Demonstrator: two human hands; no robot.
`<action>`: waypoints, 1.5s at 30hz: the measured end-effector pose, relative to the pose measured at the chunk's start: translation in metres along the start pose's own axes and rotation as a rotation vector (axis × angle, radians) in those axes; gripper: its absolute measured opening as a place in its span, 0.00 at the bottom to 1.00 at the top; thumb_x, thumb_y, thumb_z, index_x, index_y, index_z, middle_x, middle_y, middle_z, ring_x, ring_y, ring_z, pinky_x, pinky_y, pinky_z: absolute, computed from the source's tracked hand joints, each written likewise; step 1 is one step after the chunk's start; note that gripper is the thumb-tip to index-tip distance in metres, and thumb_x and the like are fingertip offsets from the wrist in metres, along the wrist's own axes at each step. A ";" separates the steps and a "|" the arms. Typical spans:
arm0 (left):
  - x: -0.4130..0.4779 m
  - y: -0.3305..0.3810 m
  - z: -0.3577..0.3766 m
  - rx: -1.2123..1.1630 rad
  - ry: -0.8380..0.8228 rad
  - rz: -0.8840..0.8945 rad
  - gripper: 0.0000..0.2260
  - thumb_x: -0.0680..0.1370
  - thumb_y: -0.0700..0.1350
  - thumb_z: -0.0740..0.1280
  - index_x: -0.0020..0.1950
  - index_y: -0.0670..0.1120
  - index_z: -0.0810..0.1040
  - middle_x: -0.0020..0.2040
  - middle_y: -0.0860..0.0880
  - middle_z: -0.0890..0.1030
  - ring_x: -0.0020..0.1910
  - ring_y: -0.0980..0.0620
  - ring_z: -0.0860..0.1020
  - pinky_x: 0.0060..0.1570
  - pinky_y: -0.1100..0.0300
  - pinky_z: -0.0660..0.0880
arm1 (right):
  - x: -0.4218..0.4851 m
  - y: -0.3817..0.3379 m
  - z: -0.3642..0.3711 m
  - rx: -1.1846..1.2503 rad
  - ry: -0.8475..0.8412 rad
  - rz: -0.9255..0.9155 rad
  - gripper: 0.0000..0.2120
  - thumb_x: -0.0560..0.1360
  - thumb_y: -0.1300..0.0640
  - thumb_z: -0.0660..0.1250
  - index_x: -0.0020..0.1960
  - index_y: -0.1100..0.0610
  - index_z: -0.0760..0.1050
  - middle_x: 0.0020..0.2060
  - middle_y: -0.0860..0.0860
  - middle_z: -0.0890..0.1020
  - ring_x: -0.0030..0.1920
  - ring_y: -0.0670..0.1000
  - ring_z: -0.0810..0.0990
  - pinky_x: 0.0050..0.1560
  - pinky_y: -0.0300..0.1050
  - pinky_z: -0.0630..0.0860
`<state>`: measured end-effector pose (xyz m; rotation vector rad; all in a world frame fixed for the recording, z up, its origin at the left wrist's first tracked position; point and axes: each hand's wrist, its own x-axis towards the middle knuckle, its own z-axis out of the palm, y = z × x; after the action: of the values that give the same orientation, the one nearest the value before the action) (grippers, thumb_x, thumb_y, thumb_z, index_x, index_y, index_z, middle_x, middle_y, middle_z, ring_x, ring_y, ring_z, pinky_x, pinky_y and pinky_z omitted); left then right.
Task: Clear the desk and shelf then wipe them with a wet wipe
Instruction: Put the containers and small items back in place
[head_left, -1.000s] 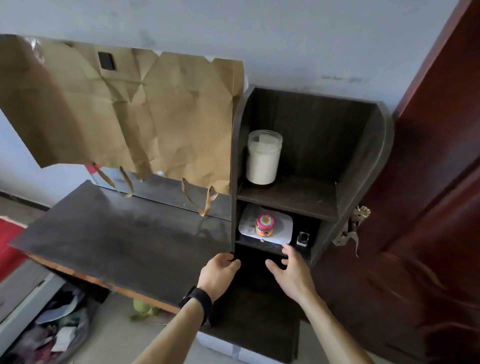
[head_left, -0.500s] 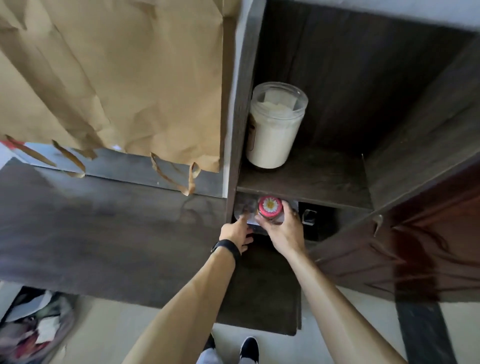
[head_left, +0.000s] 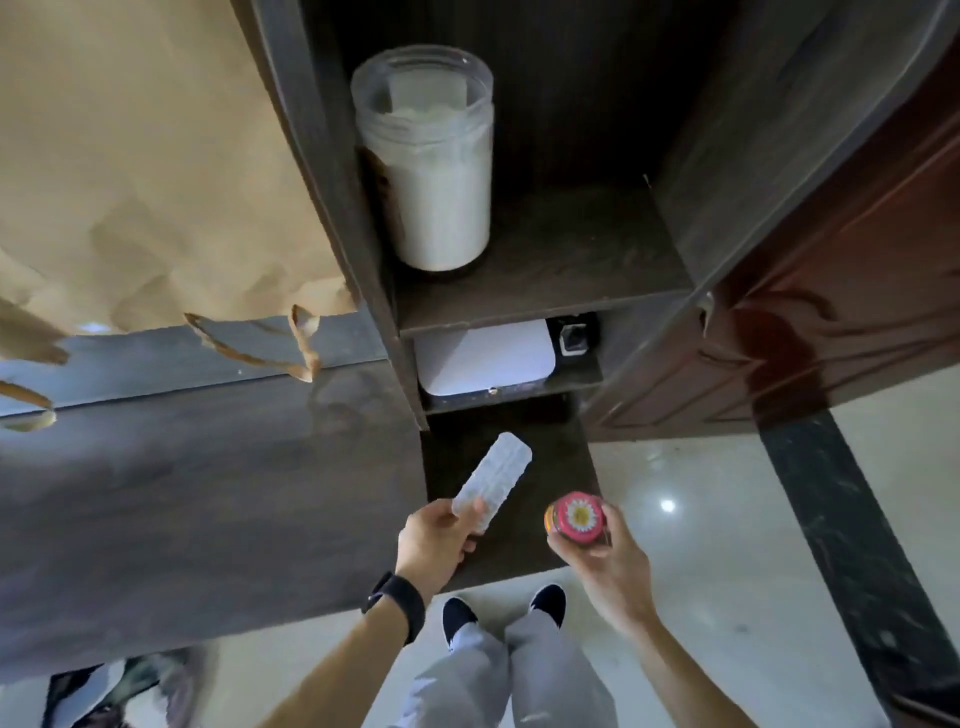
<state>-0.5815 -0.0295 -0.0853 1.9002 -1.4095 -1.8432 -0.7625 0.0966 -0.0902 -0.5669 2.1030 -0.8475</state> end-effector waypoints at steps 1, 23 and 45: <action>0.005 -0.006 0.005 0.062 -0.027 -0.035 0.10 0.76 0.58 0.69 0.47 0.52 0.81 0.39 0.47 0.85 0.32 0.54 0.78 0.34 0.60 0.77 | -0.001 0.019 0.004 -0.029 -0.005 0.030 0.33 0.62 0.36 0.77 0.62 0.46 0.73 0.50 0.45 0.84 0.49 0.45 0.83 0.45 0.31 0.74; 0.177 -0.053 0.084 0.815 0.122 -0.050 0.19 0.82 0.54 0.59 0.68 0.44 0.66 0.57 0.41 0.78 0.55 0.39 0.79 0.46 0.49 0.76 | 0.098 0.119 0.102 -0.275 -0.110 -0.138 0.35 0.67 0.51 0.80 0.70 0.52 0.70 0.63 0.50 0.79 0.61 0.48 0.79 0.56 0.27 0.68; 0.038 0.013 0.027 0.515 0.108 0.185 0.18 0.79 0.52 0.62 0.68 0.52 0.68 0.63 0.48 0.77 0.58 0.46 0.77 0.54 0.52 0.77 | 0.078 -0.026 0.024 -0.217 -0.013 -0.156 0.28 0.77 0.48 0.69 0.73 0.54 0.66 0.64 0.51 0.78 0.53 0.45 0.80 0.50 0.37 0.76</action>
<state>-0.6180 -0.0487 -0.1100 1.9472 -2.0896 -1.3607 -0.7870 0.0201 -0.1215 -0.8582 2.1750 -0.7024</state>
